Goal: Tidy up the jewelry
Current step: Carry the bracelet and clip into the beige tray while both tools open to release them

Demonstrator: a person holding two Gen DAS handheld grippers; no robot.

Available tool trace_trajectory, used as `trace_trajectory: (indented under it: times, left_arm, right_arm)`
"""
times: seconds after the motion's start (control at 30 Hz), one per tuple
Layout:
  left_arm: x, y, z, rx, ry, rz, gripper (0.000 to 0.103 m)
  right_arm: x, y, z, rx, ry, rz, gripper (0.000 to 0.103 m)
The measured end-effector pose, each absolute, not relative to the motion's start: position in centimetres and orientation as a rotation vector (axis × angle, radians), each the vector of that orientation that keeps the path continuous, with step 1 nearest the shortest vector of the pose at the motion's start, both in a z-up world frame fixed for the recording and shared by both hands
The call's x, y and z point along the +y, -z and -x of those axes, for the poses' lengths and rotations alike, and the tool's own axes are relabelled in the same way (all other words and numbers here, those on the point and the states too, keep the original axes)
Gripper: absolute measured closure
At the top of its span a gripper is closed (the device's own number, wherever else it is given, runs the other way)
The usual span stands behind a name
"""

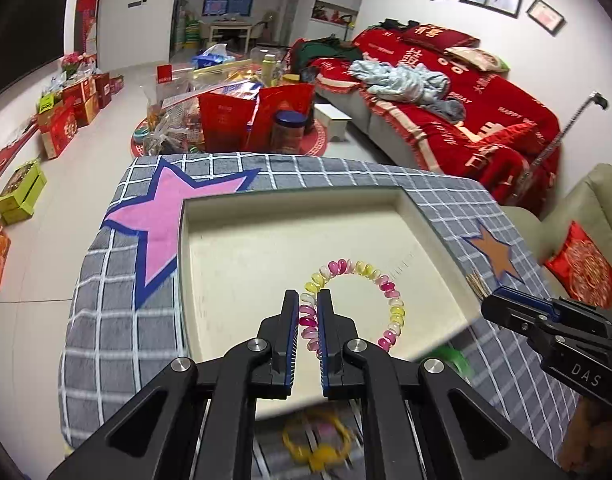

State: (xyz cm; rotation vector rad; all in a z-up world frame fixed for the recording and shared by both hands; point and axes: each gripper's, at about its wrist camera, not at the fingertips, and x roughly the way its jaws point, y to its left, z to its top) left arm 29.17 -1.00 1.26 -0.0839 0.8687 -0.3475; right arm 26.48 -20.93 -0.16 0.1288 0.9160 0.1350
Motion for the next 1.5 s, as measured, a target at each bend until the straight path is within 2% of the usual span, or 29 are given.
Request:
trace_trajectory:
  times: [0.33, 0.73, 0.8, 0.83, 0.87, 0.93, 1.17, 1.5]
  left_arm:
    - [-2.5, 2.6, -35.9, 0.93, 0.278, 0.043, 0.076]
    - [-3.7, 5.1, -36.9, 0.97, 0.204, -0.059, 0.076]
    - [-4.1, 5.3, -36.9, 0.978, 0.191, -0.094, 0.076]
    - [-4.2, 5.3, -36.9, 0.98, 0.191, -0.098, 0.076]
    - [-4.2, 5.3, -36.9, 0.98, 0.189, -0.1, 0.076]
    - [-4.3, 5.2, -36.7, 0.974, 0.179, -0.106, 0.076]
    - [-4.1, 4.4, -35.9, 0.935, 0.174, -0.101, 0.076]
    - [-3.8, 2.6, -34.6, 0.906, 0.205, -0.059, 0.076]
  right_arm:
    - [-21.3, 5.5, -34.7, 0.979, -0.101, -0.149, 0.083]
    - [-22.4, 7.9, -36.2, 1.007, -0.06, -0.144, 0.082]
    - [-22.0, 7.9, -36.2, 1.008, -0.058, -0.126, 0.078]
    - [-21.9, 7.8, -36.3, 1.01, -0.062, -0.125, 0.07]
    - [-21.8, 7.7, -36.2, 1.012, -0.065, -0.128, 0.054]
    - [-22.0, 7.4, -36.0, 1.001, -0.066, -0.14, 0.041]
    - [-22.6, 5.5, -34.6, 0.948, -0.086, -0.213, 0.037]
    - [-23.1, 3.7, -32.1, 0.901, -0.09, -0.264, 0.037]
